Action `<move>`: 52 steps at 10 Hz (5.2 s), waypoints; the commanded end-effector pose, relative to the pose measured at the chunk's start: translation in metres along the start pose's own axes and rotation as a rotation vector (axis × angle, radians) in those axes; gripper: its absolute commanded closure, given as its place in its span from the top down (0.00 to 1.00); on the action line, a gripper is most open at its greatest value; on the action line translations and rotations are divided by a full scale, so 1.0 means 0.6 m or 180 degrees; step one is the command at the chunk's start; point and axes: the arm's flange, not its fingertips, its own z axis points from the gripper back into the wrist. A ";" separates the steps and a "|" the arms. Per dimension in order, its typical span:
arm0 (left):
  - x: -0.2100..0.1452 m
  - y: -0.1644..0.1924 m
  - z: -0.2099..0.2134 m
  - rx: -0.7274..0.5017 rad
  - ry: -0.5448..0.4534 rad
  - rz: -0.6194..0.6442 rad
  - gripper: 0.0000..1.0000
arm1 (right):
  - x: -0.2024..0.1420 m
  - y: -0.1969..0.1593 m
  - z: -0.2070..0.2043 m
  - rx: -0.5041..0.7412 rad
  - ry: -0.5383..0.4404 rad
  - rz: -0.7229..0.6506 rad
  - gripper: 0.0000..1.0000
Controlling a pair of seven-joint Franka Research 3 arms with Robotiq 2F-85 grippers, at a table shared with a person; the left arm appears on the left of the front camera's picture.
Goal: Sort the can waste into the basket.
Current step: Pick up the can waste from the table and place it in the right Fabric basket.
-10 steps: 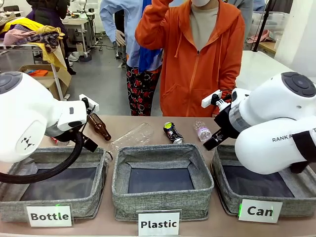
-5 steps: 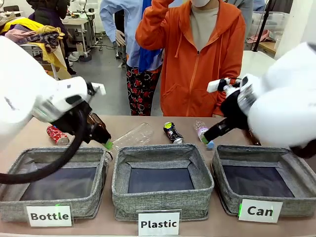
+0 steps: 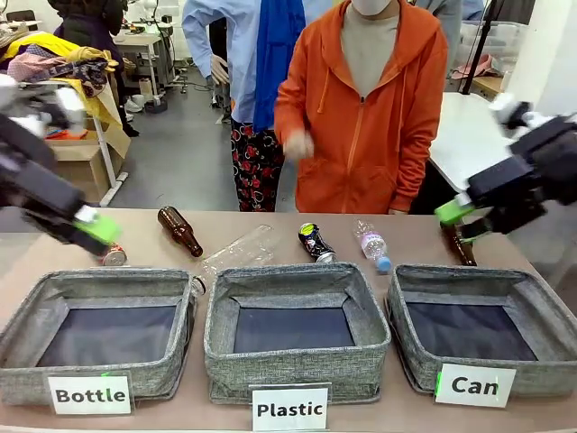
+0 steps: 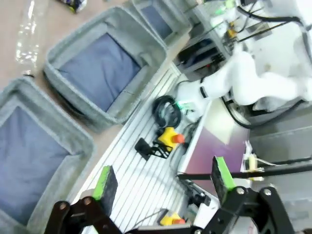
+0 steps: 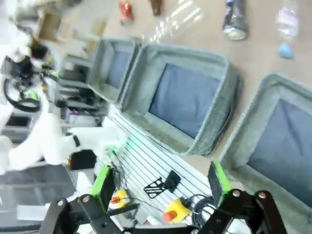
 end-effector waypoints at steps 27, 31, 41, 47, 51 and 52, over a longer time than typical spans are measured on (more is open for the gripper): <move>-0.183 0.253 0.238 -0.0458 -0.2211 0.1545 1.00 | 0.134 0.055 -0.175 -0.1903 -0.0210 -0.0493 1.00; -0.183 0.253 0.238 -0.0458 -0.2211 0.1545 1.00 | 0.118 0.068 -0.198 -0.1830 -0.0183 -0.0409 1.00; -0.183 0.253 0.238 -0.0458 -0.2211 0.1545 1.00 | 0.118 -0.059 -0.095 -0.0973 0.0131 -0.0597 1.00; -0.183 0.253 0.238 -0.0458 -0.2211 0.1545 1.00 | -0.032 -0.217 0.026 -0.0064 -0.0557 -0.1005 1.00; -0.183 0.253 0.238 -0.0458 -0.2211 0.1545 1.00 | -0.027 -0.238 0.024 0.0040 -0.0694 -0.1147 1.00; -0.183 0.253 0.238 -0.0458 -0.2211 0.1545 1.00 | 0.010 -0.207 0.008 -0.0136 -0.0608 -0.1065 1.00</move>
